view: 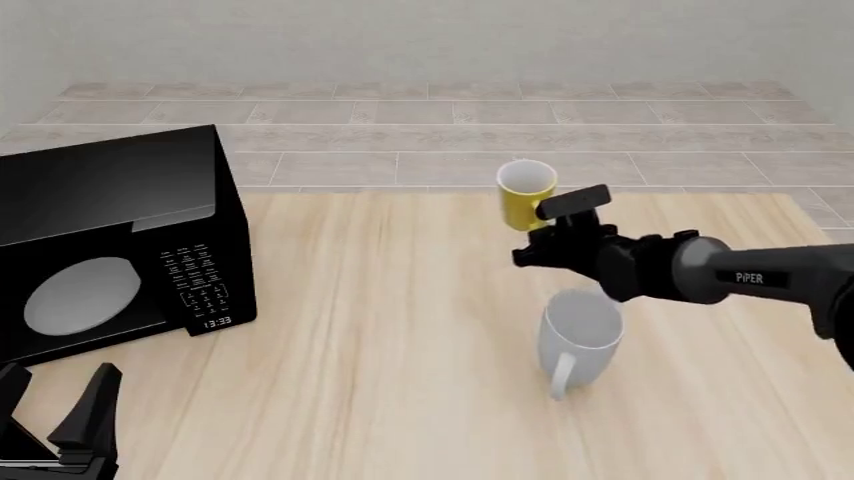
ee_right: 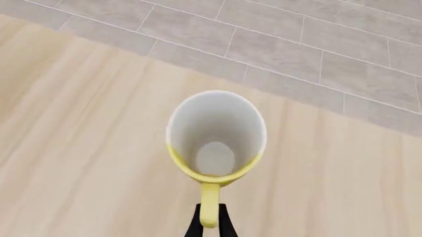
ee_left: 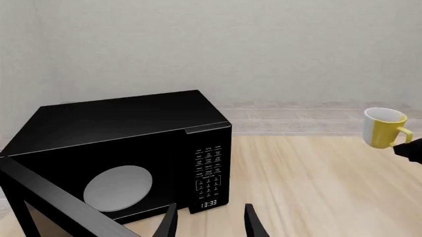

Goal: Put the yellow and white mug to the front of the white mug.

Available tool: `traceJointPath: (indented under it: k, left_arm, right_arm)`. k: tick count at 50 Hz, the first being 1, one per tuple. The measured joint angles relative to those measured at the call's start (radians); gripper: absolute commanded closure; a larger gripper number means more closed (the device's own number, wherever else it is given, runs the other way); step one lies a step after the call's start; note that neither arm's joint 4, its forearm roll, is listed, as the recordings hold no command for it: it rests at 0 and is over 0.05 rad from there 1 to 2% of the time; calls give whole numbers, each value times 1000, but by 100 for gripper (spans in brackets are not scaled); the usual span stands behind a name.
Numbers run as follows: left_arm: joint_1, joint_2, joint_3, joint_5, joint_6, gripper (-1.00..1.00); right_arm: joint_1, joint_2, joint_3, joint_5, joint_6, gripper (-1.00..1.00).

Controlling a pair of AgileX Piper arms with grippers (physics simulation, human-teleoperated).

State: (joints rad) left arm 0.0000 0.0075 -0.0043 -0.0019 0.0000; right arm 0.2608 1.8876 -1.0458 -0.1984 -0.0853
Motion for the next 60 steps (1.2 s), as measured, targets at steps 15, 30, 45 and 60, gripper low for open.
traceJointPath:
  k: [15,30,45,60]
  left_arm:
    - [0,0,0,0,0,-100]
    - [0,0,0,0,0,-100]
    - [0,0,0,0,0,-100]
    - [0,0,0,0,0,-100]
  right_arm:
    - [-64,98,-88,21,-16,100]
    - [-96,160,-142,36,-14,100]
    - [-101,217,-207,74,0,100]
    - [-106,262,-246,100,9,100]
